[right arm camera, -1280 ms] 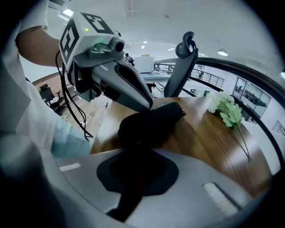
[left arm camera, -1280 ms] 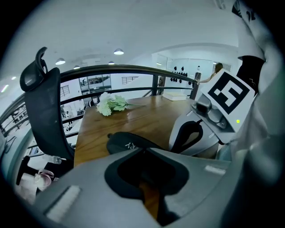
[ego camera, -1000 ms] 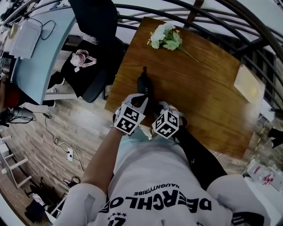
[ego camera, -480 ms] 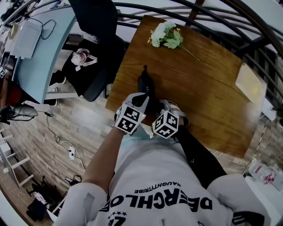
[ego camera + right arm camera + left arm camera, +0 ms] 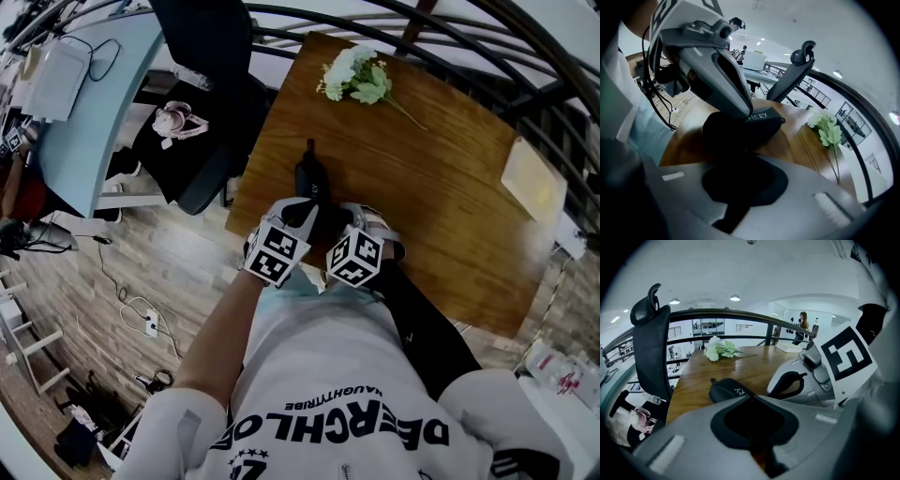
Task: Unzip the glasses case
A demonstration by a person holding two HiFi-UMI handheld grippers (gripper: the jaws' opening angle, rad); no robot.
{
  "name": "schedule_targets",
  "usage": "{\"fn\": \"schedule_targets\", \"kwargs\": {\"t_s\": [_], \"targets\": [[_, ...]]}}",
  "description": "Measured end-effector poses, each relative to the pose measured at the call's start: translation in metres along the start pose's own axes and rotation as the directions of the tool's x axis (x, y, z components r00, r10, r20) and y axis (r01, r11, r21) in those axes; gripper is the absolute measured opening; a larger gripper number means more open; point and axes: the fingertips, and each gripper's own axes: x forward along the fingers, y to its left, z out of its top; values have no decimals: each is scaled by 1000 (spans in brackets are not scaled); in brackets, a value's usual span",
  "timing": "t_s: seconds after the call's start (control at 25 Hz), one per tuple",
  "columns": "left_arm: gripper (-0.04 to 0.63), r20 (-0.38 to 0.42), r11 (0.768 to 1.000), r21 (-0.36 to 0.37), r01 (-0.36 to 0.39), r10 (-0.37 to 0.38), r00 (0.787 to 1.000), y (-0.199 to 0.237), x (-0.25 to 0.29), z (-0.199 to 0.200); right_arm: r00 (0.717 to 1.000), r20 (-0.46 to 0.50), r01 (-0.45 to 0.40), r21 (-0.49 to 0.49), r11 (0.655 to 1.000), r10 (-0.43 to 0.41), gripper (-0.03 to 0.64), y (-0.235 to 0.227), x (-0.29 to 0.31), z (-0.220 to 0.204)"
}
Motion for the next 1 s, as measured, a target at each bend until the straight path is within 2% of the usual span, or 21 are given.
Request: {"fn": "schedule_targets", "kwargs": {"t_s": [0.48,0.56,0.72,0.88,0.92,1.0], "targets": [[18,19,1000,-13,19,-19,1000,1,0,-1,1000,-7,9,-5,1000,-9,28,-22,11,8],[18,14,999,8,32,-32,999,-1,-4,1,1000,-8,16,16,1000,-16,28,-22,9,6],[9,19,984,125,131,-134,991,-33,-12,12,998,-21,54,119,991,-51,28,-37,2,-5],[9,-28,947,130,293,-291,956,-78,-1,0,998,-31,62,206,977,-57,28,-46,-2,-15],[9,-52,940,133,314,-310,949,-85,3,-6,998,-30,61,225,972,-55,28,-47,-4,-16],[9,-95,939,144,312,-301,949,-89,11,-17,998,-31,59,243,968,-53,28,-46,-7,-20]]}}
